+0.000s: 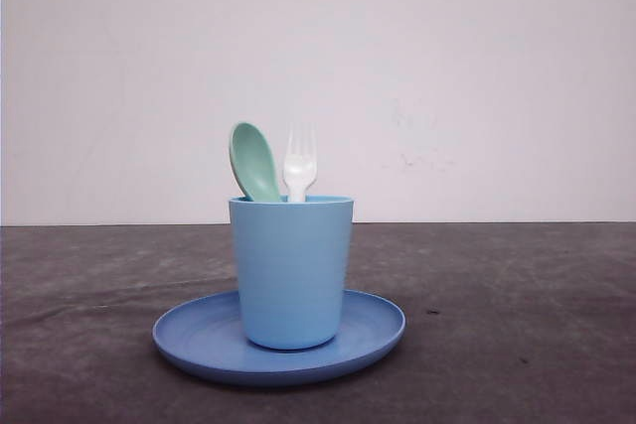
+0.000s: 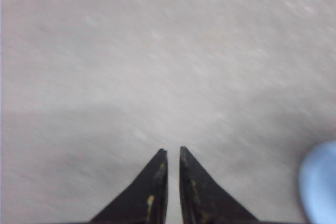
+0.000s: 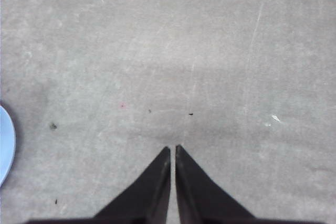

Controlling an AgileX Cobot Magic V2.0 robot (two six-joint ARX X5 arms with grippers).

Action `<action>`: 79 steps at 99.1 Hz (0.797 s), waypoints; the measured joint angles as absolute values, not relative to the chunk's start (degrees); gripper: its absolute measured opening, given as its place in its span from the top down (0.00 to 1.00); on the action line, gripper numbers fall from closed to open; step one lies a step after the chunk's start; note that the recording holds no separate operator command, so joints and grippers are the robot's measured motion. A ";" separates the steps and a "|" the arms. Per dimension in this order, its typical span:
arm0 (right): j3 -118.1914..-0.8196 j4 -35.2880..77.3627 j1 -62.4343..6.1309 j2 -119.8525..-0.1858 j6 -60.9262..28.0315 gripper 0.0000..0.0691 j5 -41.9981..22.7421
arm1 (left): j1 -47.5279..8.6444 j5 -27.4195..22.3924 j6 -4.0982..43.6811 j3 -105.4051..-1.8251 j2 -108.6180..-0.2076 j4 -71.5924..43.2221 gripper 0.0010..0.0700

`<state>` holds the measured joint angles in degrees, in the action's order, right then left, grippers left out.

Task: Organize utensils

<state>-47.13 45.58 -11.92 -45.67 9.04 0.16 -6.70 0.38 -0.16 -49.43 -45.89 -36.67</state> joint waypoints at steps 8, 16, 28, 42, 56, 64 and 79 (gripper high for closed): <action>-47.13 45.58 -11.92 -45.67 9.06 0.98 0.16 | -4.75 1.41 -0.43 -45.74 -41.58 -34.15 0.99; -47.13 45.58 -11.92 -45.67 9.06 0.98 0.16 | -3.57 1.41 -0.08 -40.16 -36.40 -29.87 0.99; -47.13 45.58 -11.92 -45.67 9.06 0.98 0.16 | -2.28 1.39 1.19 -30.37 -27.73 -23.00 0.99; -47.13 45.58 -11.92 -45.67 9.06 0.98 0.16 | -1.67 1.41 2.09 -20.21 -17.69 -19.35 0.99; -47.13 45.58 -11.92 -45.67 9.06 0.98 0.14 | -1.13 1.41 2.42 -12.27 -9.13 -18.63 0.99; -47.13 45.58 -11.92 -45.67 9.06 0.98 0.14 | -0.69 1.41 2.72 -8.84 -4.51 -18.79 0.99; -47.13 45.58 -11.92 -45.65 9.06 0.98 0.14 | 0.25 1.41 3.81 -5.61 -0.25 -18.11 0.99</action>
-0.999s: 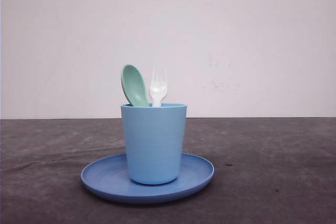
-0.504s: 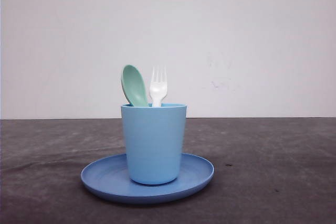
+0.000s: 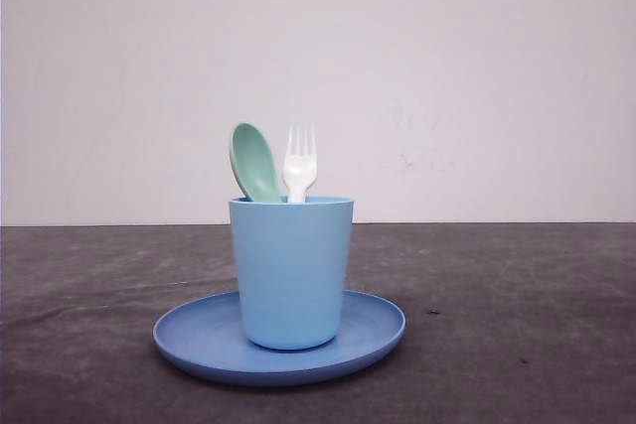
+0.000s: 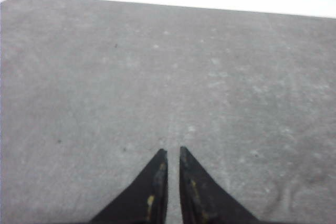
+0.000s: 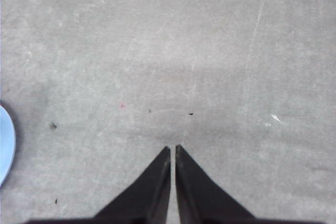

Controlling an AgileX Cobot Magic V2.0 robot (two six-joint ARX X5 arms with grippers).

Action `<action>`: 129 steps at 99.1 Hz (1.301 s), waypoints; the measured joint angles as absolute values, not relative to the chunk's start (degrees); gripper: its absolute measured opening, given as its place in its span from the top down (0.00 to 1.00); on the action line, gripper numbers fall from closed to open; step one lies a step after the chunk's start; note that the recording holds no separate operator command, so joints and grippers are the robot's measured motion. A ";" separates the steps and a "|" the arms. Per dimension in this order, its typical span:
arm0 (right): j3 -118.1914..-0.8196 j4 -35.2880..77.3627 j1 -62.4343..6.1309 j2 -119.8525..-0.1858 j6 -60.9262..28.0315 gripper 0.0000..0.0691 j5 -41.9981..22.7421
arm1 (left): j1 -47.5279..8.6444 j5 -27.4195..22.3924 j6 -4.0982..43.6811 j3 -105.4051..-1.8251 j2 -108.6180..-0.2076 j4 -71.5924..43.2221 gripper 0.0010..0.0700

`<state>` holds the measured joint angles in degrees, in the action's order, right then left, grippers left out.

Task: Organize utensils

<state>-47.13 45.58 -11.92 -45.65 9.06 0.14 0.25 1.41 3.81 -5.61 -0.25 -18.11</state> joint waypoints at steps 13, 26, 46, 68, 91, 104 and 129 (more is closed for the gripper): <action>-47.13 45.52 -11.92 -45.63 9.06 0.98 0.14 | 1.02 1.41 4.40 -3.92 -0.25 -16.38 0.99; -47.13 45.47 -11.92 -45.63 9.06 0.98 0.14 | 1.17 0.32 5.15 -1.83 -0.25 -10.59 0.99; -47.13 45.34 -11.92 -45.63 9.06 0.98 0.14 | 1.17 -2.11 5.43 -1.83 -0.27 -10.46 1.00; -47.13 45.21 -11.92 -45.63 9.06 0.98 0.14 | 1.17 -2.15 5.43 -1.83 -0.27 -10.46 1.00; -47.13 45.21 -11.92 -45.63 9.06 0.98 0.14 | 1.17 -2.15 5.43 -1.83 -0.27 -10.46 1.00; -47.13 45.21 -11.92 -45.63 9.06 0.98 0.14 | 1.17 -2.15 5.43 -1.83 -0.27 -10.46 1.00; -47.13 45.21 -11.92 -45.63 9.06 0.98 0.14 | 1.17 -2.15 5.43 -1.83 -0.27 -10.46 1.00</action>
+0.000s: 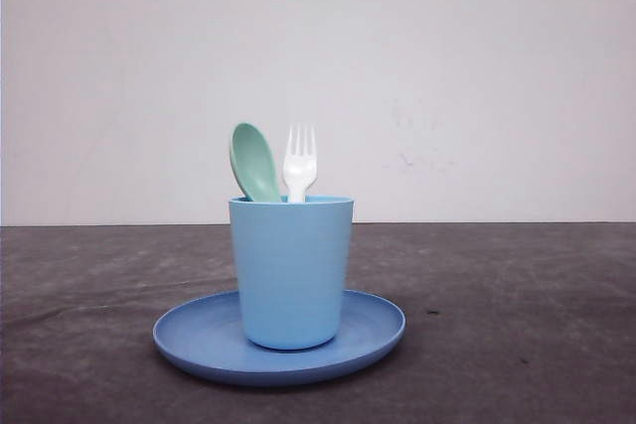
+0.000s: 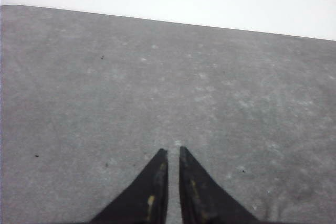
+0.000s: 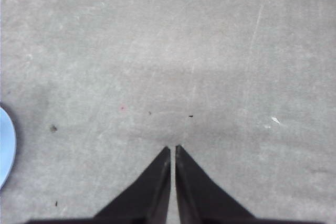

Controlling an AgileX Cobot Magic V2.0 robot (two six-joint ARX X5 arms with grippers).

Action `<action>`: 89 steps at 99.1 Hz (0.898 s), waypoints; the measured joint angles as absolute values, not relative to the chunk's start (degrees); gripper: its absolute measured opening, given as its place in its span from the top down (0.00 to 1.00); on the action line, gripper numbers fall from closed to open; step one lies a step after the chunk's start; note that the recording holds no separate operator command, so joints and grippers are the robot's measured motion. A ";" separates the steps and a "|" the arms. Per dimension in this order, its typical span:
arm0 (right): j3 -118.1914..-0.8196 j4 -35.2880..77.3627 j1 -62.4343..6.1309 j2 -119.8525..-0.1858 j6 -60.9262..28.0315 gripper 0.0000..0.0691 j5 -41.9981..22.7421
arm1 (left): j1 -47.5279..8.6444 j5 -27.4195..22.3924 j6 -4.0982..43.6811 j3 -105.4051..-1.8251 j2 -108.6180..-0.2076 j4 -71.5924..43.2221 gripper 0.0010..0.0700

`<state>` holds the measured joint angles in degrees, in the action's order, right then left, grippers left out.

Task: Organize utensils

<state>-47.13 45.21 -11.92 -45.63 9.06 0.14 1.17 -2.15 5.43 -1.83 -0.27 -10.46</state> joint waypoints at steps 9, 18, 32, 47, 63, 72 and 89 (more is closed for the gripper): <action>-47.13 45.10 -11.92 -45.63 9.06 0.98 0.16 | 1.17 -2.15 5.43 -1.83 -0.27 -10.46 1.00; -47.09 44.66 -11.79 -45.10 8.97 0.98 -0.54 | 1.17 -2.15 5.43 -1.83 -0.27 -10.46 1.00; -45.50 41.65 -11.14 -39.88 6.61 0.98 -1.74 | 1.17 -2.15 5.43 -1.83 -0.27 -10.46 1.00; -37.87 35.29 -9.37 -30.11 4.23 0.98 -1.43 | 1.17 -2.15 5.43 -1.83 -0.27 -10.46 1.00; -21.89 20.05 -7.38 -16.60 2.96 0.98 3.68 | 1.17 -2.15 5.43 -1.83 -0.27 -10.46 1.00; -13.43 13.76 -6.22 -9.32 2.79 0.98 7.68 | 1.17 -2.15 5.43 -1.83 -0.27 -10.46 1.00; -3.29 9.74 -4.49 -0.99 2.76 0.98 8.95 | 1.17 -2.15 5.43 -1.83 -0.27 -10.46 1.00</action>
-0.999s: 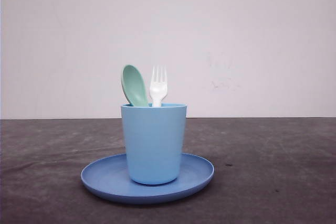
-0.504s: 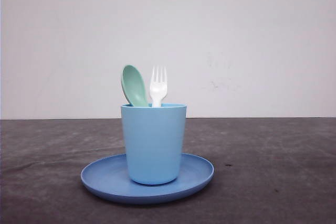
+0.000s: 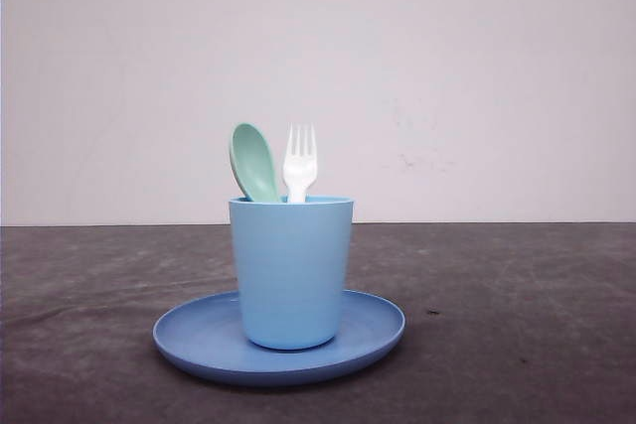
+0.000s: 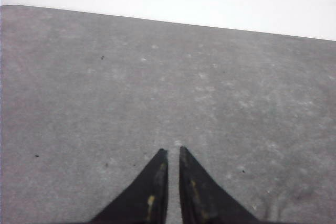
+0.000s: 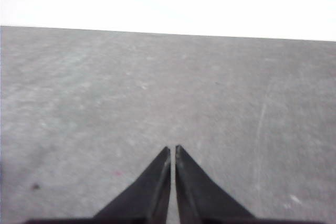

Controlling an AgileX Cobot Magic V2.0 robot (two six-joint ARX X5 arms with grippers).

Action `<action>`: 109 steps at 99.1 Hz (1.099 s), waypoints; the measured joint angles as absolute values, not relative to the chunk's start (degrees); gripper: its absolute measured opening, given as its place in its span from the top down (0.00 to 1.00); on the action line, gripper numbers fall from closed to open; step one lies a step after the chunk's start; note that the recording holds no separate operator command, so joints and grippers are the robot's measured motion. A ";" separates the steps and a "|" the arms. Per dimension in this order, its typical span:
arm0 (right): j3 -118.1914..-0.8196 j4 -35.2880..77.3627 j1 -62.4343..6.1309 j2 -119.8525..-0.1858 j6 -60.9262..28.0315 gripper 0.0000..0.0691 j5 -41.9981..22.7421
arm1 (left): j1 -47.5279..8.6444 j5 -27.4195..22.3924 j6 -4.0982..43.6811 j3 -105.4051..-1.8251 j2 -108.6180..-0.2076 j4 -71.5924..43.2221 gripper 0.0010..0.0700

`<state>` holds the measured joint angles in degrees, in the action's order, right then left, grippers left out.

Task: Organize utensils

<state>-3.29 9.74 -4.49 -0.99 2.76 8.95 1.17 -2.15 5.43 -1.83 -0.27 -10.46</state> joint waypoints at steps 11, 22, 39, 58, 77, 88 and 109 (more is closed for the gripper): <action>-0.84 8.71 -3.27 -0.16 2.76 0.98 8.78 | 1.17 -2.17 5.43 -1.83 -0.27 -10.46 1.00; -0.84 9.30 -2.44 -0.23 2.76 0.98 8.10 | 1.17 -2.17 5.43 -1.83 -0.27 -10.44 1.00; -0.84 9.23 -2.20 -0.23 2.74 0.98 7.51 | 1.17 -2.20 5.43 -1.83 -0.27 -10.44 1.00; -0.84 9.23 -2.20 -0.23 2.76 0.98 7.51 | 1.17 -2.20 5.43 -1.83 -0.27 -10.44 1.00; -0.84 9.23 -2.20 -0.23 2.74 0.98 7.51 | 1.17 -2.20 5.43 -1.83 -0.27 -10.44 1.00; -0.84 9.23 -2.20 -0.23 2.74 0.98 7.51 | 1.17 -2.20 5.43 -1.83 -0.27 -10.44 1.00; -0.84 9.23 -2.20 -0.23 2.74 0.98 7.51 | 1.17 -2.20 5.43 -1.83 -0.27 -10.44 1.00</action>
<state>-0.84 9.23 -2.20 -0.23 2.74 7.51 1.17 -2.20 5.43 -1.83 -0.27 -10.44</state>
